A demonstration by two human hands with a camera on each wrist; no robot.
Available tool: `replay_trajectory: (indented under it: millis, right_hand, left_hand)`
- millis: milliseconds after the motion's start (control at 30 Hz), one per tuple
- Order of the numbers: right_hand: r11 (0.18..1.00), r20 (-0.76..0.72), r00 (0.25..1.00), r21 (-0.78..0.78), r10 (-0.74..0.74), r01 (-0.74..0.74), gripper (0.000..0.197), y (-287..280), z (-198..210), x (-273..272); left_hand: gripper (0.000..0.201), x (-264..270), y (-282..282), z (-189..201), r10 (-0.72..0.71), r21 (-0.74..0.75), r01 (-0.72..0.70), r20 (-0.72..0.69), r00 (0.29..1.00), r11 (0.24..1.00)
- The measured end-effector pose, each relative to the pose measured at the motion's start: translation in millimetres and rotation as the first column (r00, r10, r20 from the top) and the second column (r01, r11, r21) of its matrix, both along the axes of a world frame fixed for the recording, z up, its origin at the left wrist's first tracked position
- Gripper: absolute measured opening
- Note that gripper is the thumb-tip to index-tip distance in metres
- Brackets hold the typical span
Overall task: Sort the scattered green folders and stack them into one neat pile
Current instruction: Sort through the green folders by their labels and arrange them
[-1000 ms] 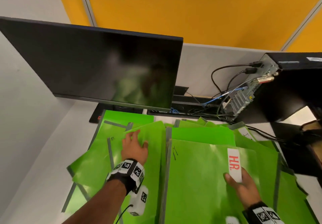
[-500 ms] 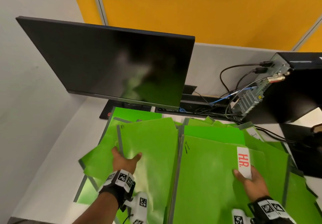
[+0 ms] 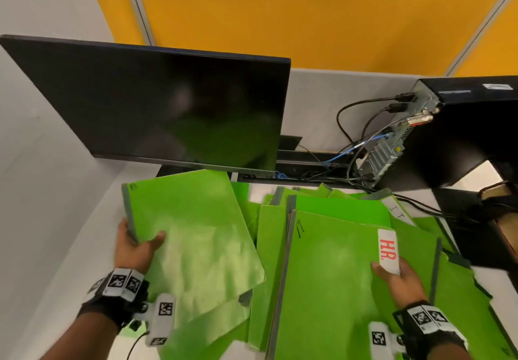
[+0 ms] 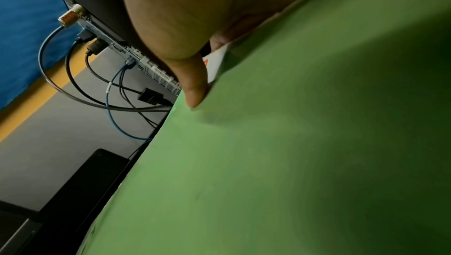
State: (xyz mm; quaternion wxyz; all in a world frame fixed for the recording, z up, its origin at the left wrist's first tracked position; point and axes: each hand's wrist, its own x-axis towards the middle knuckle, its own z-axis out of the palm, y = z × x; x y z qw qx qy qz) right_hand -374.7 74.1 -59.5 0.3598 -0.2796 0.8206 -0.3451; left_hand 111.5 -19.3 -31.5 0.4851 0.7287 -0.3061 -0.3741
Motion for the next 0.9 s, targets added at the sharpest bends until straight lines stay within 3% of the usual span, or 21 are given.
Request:
replay_trajectory:
  millis: [133,333,667,733,900]
  right_hand:
    - [1.000,0.000,1.000,0.008,-0.018,0.018,0.032,3,1,-2]
    - [0.999,0.009,0.999,0.013,-0.031,0.031,0.036,1,-3,-5]
    - [0.999,0.040,0.999,0.040,-0.026,0.024,0.039,0,-9,-9]
    - [0.999,0.053,0.998,0.039,-0.026,0.024,0.036,-2,-8,-7]
    - [0.999,0.083,0.997,0.031,0.005,-0.008,0.036,-9,1,-1]
  left_hand:
    - [0.067,19,-4,-5,0.006,0.014,-0.006,-0.003,1.000,1.000]
    - [0.051,38,2,-11,-0.067,0.046,0.083,-0.273,0.960,0.995]
    - [0.019,110,23,5,-0.024,0.073,0.045,-0.266,0.964,0.996]
    - [0.009,110,28,8,-0.021,0.054,0.041,-0.324,0.946,0.998]
    - [0.013,71,26,-1,-0.111,0.055,0.137,-0.341,0.934,0.989]
